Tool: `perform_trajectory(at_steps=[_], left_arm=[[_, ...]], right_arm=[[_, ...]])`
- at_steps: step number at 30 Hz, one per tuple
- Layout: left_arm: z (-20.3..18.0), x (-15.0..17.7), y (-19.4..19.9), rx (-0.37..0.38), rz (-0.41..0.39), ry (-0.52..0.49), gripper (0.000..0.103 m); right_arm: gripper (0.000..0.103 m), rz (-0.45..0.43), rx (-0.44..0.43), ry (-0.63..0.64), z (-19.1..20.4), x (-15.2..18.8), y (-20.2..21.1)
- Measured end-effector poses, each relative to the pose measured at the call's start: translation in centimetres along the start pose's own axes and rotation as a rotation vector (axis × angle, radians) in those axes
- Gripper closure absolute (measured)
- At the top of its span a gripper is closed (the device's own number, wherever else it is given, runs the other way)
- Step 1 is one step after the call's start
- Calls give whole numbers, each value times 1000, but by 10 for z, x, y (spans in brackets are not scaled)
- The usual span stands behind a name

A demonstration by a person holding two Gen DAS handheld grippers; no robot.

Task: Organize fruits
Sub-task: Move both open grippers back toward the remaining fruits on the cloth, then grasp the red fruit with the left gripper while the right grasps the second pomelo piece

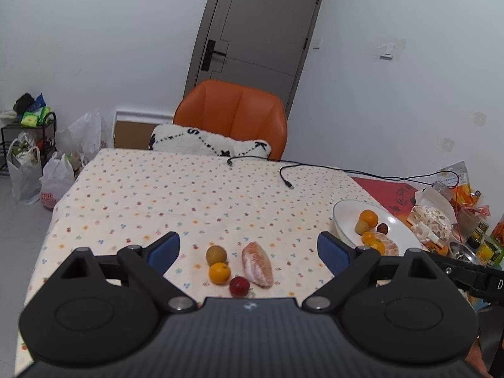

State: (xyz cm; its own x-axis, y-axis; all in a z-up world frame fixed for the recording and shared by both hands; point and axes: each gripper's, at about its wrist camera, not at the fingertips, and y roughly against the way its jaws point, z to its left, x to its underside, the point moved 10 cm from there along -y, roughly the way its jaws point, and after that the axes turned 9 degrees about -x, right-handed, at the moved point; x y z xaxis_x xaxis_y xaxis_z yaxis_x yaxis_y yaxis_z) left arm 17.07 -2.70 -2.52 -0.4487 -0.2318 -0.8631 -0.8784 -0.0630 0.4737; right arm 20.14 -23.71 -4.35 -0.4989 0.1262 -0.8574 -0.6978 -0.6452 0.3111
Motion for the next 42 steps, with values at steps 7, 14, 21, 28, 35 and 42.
perform_trajectory(at_steps=[7, 14, 21, 28, 35, 42], left_arm=[[14, 7, -7, -10, 23, 20, 11], [19, 18, -19, -15, 45, 21, 15], [21, 31, -33, -16, 90, 26, 37], [12, 44, -50, 11, 135, 19, 66], [4, 55, -64, 26, 175, 17, 70], [-1, 58, -76, 23, 183, 30, 72]], right_arm=[[0, 17, 0, 0, 2, 6, -12], [9, 53, -1, 6, 2, 16, -28], [17, 92, -17, 8, 5, 26, -47], [24, 117, -20, 8, 6, 31, -62], [26, 142, -24, 6, 7, 38, -71], [27, 159, -14, 5, 5, 41, -78]])
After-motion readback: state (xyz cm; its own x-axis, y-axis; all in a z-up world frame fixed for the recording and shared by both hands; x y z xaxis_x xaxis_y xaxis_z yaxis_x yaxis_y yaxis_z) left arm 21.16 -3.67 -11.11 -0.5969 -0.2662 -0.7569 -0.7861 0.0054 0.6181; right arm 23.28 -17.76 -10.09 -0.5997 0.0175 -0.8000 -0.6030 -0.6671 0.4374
